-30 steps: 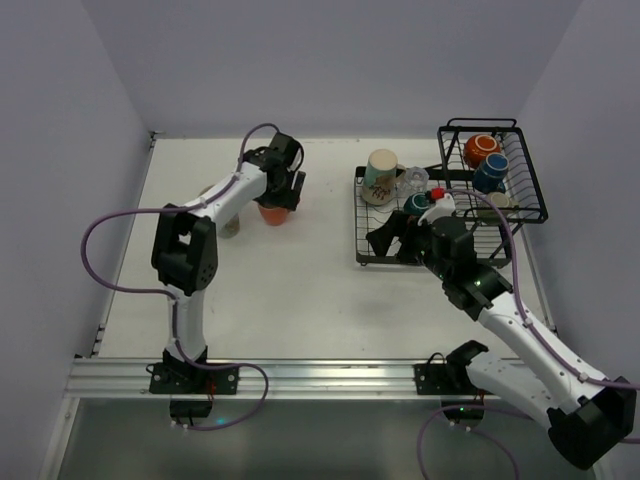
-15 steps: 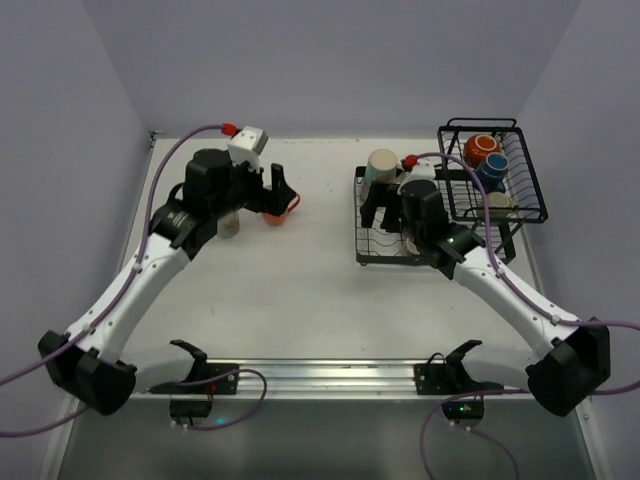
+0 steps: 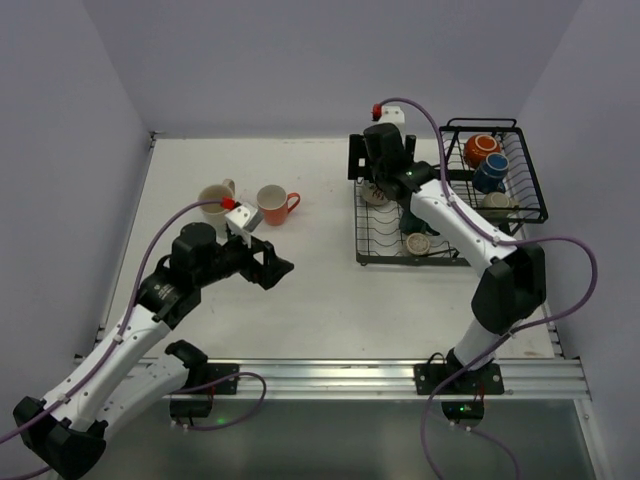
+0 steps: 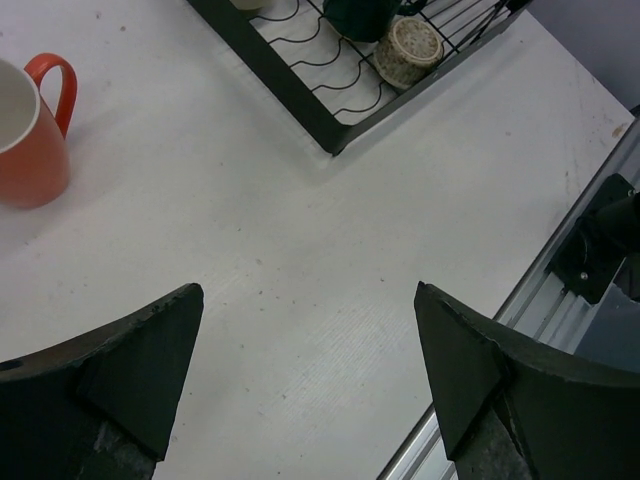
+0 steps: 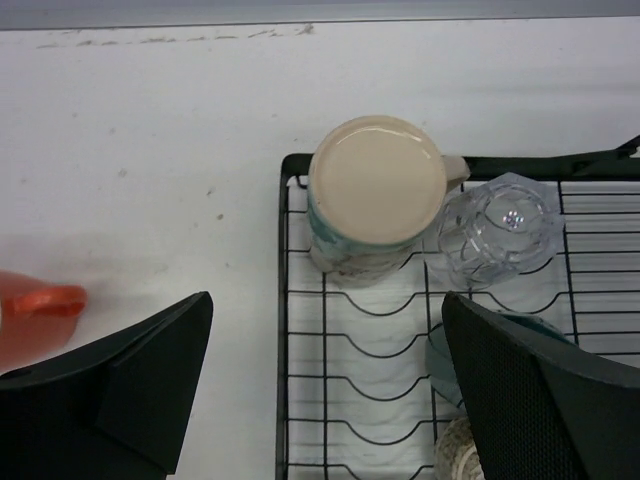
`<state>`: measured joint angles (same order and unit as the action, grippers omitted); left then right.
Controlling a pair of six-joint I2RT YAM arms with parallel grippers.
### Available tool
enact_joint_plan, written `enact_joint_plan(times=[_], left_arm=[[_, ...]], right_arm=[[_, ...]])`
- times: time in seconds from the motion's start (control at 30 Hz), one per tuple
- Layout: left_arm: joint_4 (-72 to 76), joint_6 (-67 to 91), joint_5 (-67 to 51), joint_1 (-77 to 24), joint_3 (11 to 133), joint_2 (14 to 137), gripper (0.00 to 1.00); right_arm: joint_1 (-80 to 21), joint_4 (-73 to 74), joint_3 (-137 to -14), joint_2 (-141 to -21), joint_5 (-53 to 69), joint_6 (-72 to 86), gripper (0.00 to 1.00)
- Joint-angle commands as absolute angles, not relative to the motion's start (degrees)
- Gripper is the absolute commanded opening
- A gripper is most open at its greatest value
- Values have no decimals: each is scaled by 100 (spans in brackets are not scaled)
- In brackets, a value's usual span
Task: Unload the cups from the dish rack
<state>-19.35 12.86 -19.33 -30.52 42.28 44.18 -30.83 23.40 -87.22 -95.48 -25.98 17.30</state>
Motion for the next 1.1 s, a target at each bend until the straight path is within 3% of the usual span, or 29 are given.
enact_joint_plan(times=[0.0, 0.37, 0.43, 1.07], left_arm=[[-1643, 1231, -2127, -3059, 4184, 4394, 91], [-1661, 1257, -2206, -3146, 4122, 4289, 94], [-1670, 1257, -2241, -3181, 4122, 4315, 100], [-1687, 1222, -2083, -3190, 4148, 4579, 100]], right_arm=[[-2918, 2786, -9306, -9922, -3242, 1870, 99], [-2532, 2795, -9993, -10872, -2937, 2118, 99], [-2514, 2637, -10011, -10977, -2708, 2004, 99], [-2285, 2601, -10564, -11803, -2408, 1846, 99]])
